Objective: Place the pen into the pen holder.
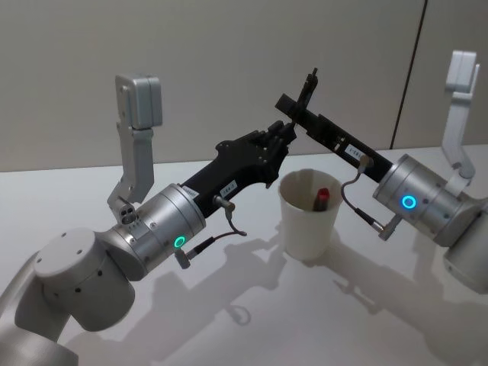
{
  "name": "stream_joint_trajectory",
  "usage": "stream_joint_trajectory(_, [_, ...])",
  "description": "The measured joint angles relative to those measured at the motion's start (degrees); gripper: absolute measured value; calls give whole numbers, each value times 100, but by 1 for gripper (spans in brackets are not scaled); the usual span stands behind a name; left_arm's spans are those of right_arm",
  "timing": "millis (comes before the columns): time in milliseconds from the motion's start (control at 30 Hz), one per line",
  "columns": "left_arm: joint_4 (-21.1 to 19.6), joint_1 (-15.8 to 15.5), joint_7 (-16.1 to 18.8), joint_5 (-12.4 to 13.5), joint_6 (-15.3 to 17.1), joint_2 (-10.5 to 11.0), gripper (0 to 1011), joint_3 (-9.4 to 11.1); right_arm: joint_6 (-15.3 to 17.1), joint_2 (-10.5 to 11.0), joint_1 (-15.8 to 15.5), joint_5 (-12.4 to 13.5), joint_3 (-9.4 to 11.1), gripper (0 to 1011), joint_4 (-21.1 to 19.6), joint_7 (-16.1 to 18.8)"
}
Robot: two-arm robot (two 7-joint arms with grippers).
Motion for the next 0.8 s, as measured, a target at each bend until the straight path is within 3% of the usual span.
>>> stream_joint_trajectory(100, [0, 0, -2, -1, -3, 0, 169, -1, 0, 1, 0, -4, 0, 132, 1, -5])
stream_joint_trajectory(800, [0, 0, 5, 2, 0, 0, 812, -7, -11, 4, 0, 3, 9, 132, -1, -7])
